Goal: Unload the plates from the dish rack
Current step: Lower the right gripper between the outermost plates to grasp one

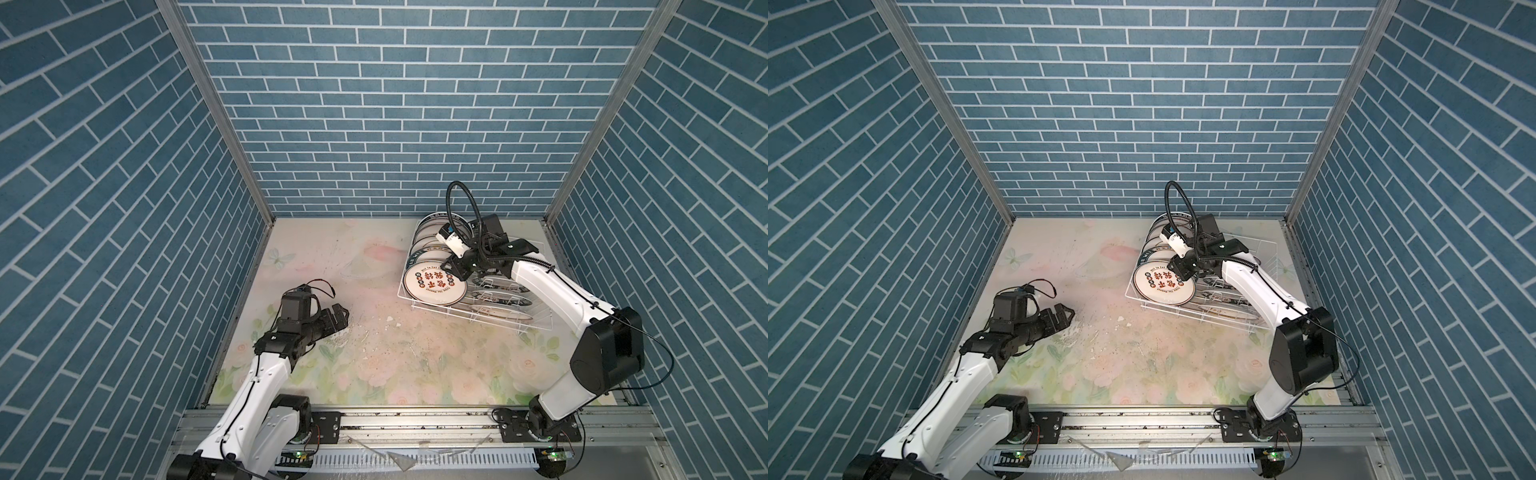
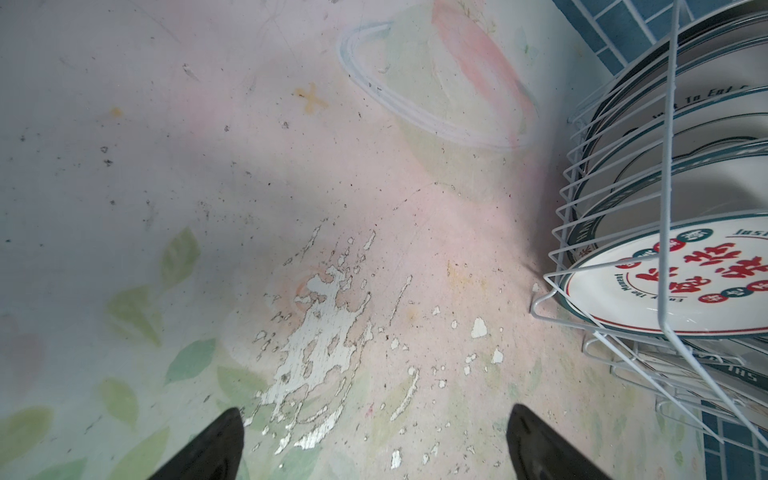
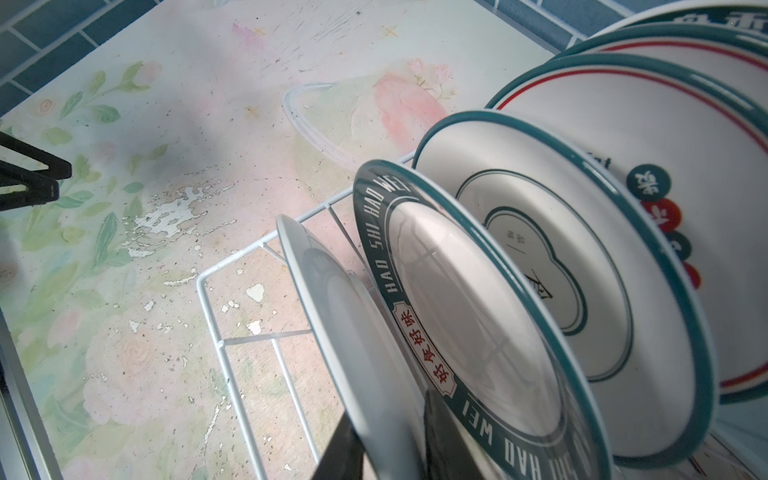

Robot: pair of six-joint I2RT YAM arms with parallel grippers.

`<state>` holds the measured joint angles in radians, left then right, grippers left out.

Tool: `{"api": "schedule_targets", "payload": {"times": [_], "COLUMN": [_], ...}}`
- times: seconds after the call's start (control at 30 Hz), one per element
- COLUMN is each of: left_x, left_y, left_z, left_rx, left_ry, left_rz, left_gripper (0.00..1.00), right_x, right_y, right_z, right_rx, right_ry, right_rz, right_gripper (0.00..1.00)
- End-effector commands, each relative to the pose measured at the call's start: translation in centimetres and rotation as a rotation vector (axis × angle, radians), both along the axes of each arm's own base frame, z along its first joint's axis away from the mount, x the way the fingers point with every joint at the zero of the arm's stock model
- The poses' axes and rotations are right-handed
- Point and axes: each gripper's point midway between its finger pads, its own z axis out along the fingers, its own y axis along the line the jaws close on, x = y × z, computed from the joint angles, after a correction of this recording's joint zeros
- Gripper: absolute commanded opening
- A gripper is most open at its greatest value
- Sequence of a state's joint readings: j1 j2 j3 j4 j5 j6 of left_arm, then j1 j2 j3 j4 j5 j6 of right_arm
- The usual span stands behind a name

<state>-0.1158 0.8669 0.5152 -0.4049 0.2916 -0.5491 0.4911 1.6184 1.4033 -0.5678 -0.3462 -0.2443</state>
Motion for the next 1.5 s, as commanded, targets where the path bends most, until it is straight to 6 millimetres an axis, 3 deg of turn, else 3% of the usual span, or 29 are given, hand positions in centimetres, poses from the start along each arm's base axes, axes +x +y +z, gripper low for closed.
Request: {"api": "schedule_targets", "payload": {"times": [0.0, 0.43, 0.87, 1.1, 1.47], "left_x": [0.2, 0.3, 0.2, 0.4, 0.9], "left_y": [0.1, 0.0, 0.2, 0.1, -0.2], "left_z": [-0.3, -0.4, -0.7, -1.0, -1.3], "left_rx": [0.015, 0.009, 0.014, 0.004, -0.012], "left_ry": [-0.005, -0.001, 0.007, 0.009, 0.012], "left_rz": [-0.006, -0.001, 0.01, 0.011, 0.007], "left_gripper": [0.99, 0.99, 0.99, 0.99, 0.99], "right_x": [-1.0, -1.4, -2.6, -3.0, -4.0], "right_y": [0.2, 0.0, 0.5, 0.5, 1.0], "right_z": [-1.7, -4.0, -4.5, -4.0, -2.2], "right_rx": [-0.048, -0.259, -0.275, -0.261, -0.22], "right_ry": [0.015, -0.049, -0.074, -0.131, -0.219], "right_rz": [0.052, 0.022, 0.131, 0.165, 0.253], "right_gripper": [0.26, 0.23, 0.08, 0.0, 0.0]}}
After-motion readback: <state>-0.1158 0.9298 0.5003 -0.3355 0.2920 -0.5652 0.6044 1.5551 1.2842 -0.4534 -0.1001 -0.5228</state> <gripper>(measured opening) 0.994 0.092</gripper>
